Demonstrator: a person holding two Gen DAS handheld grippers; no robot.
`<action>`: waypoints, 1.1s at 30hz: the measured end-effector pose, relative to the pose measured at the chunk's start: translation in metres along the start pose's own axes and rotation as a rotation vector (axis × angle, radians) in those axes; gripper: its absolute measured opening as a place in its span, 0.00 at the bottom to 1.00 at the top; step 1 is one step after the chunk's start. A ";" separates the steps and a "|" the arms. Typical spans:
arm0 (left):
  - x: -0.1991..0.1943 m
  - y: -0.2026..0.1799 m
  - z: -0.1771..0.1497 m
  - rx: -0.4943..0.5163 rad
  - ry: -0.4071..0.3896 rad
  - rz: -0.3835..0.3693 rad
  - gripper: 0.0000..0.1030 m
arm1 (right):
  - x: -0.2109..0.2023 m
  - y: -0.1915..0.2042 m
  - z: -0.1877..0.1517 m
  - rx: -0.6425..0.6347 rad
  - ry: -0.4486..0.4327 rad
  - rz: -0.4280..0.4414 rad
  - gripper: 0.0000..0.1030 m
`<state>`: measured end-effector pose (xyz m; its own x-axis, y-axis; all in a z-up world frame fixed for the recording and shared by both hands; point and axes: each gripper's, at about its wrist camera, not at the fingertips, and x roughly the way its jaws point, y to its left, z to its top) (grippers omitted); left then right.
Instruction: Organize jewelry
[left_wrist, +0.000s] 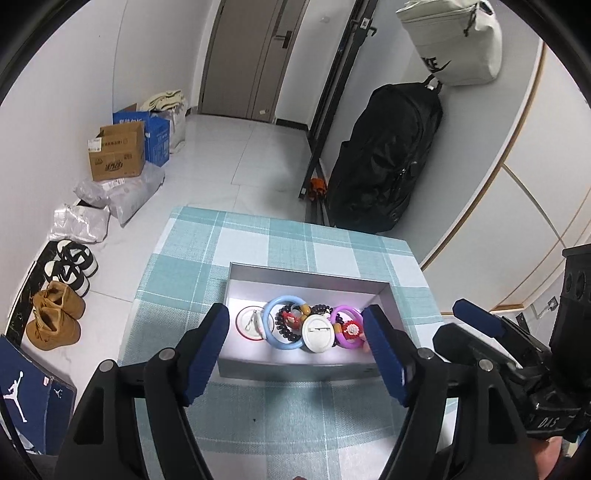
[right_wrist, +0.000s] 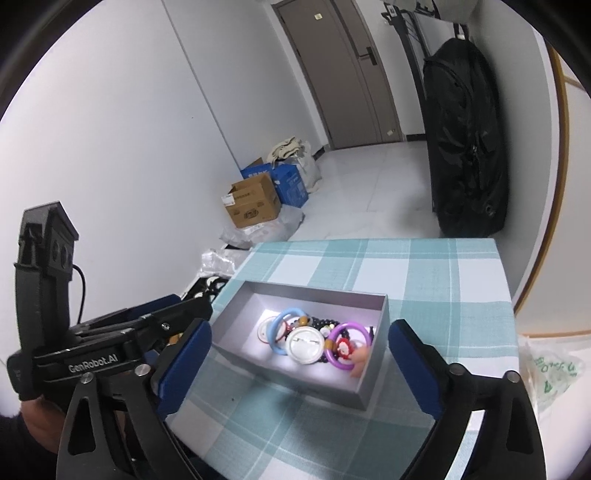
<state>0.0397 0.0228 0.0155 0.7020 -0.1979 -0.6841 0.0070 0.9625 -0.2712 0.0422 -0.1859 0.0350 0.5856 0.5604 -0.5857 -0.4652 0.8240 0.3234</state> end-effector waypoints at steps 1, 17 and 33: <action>-0.002 -0.001 -0.002 0.005 -0.006 0.002 0.69 | -0.002 0.001 -0.001 -0.006 -0.004 -0.002 0.96; -0.018 -0.007 -0.015 0.042 -0.059 0.059 0.70 | -0.015 0.012 -0.014 -0.061 -0.027 -0.032 0.99; -0.021 -0.012 -0.018 0.064 -0.058 0.066 0.70 | -0.017 0.009 -0.016 -0.040 -0.022 -0.042 1.00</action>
<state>0.0114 0.0117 0.0209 0.7423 -0.1243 -0.6584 0.0035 0.9834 -0.1817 0.0180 -0.1895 0.0359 0.6193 0.5278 -0.5812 -0.4661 0.8429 0.2689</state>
